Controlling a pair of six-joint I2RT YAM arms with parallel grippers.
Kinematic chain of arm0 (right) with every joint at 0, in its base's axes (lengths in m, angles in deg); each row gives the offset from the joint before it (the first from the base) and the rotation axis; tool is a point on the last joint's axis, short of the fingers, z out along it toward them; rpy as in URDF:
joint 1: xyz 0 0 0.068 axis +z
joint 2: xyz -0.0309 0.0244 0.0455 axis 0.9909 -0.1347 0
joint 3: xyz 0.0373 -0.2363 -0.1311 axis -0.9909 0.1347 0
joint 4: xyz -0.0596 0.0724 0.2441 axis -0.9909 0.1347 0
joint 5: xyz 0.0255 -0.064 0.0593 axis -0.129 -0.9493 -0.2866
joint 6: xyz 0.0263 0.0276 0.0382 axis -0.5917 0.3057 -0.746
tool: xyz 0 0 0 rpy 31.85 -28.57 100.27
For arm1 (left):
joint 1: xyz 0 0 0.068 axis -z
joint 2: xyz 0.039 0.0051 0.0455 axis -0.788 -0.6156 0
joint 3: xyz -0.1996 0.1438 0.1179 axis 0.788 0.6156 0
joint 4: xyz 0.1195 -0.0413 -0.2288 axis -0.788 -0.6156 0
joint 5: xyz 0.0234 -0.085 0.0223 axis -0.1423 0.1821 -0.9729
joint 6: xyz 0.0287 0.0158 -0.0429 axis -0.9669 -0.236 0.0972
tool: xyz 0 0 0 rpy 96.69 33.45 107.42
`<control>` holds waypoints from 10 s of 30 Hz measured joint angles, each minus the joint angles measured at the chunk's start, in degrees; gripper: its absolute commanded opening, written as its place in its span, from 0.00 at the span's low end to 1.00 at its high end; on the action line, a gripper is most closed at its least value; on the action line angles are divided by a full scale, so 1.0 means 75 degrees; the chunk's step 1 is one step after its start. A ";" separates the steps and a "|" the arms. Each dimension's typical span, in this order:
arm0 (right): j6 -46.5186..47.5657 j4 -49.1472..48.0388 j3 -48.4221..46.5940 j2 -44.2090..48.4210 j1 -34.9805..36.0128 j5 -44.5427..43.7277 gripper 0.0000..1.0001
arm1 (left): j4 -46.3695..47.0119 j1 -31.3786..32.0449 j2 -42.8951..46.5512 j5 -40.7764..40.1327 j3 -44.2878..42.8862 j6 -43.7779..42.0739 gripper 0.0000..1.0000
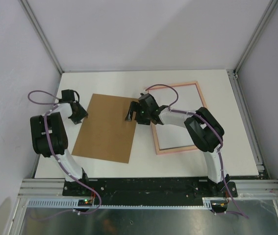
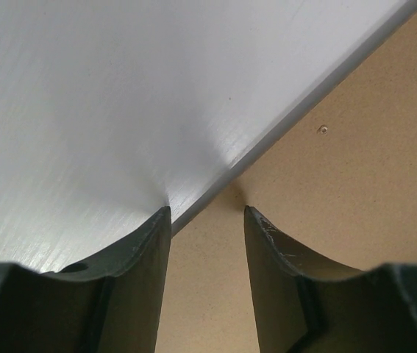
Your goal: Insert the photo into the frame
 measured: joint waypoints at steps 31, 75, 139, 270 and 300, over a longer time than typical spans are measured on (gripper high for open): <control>-0.0606 -0.1620 0.0819 0.0813 0.0012 0.1682 0.88 | 0.0895 -0.0166 -0.0213 0.0420 0.0012 -0.0195 0.46; -0.3255 -0.5633 0.0825 0.0192 0.0236 0.2305 0.79 | 0.1177 -0.0117 0.1737 0.3920 0.1236 0.1023 0.48; -0.0807 -0.1798 0.0571 -0.0140 0.0632 0.0233 0.97 | 0.1201 -0.1306 0.0790 0.0213 0.1445 0.0560 0.11; -0.0909 -0.2273 0.4453 0.3850 -0.1967 0.1215 0.85 | 0.0895 0.2151 -0.0332 0.1355 0.0154 0.0460 0.05; -0.1070 0.0070 0.3296 0.5007 -0.0965 0.0493 0.00 | 0.0796 0.2428 0.0388 0.2346 0.0595 0.0886 0.22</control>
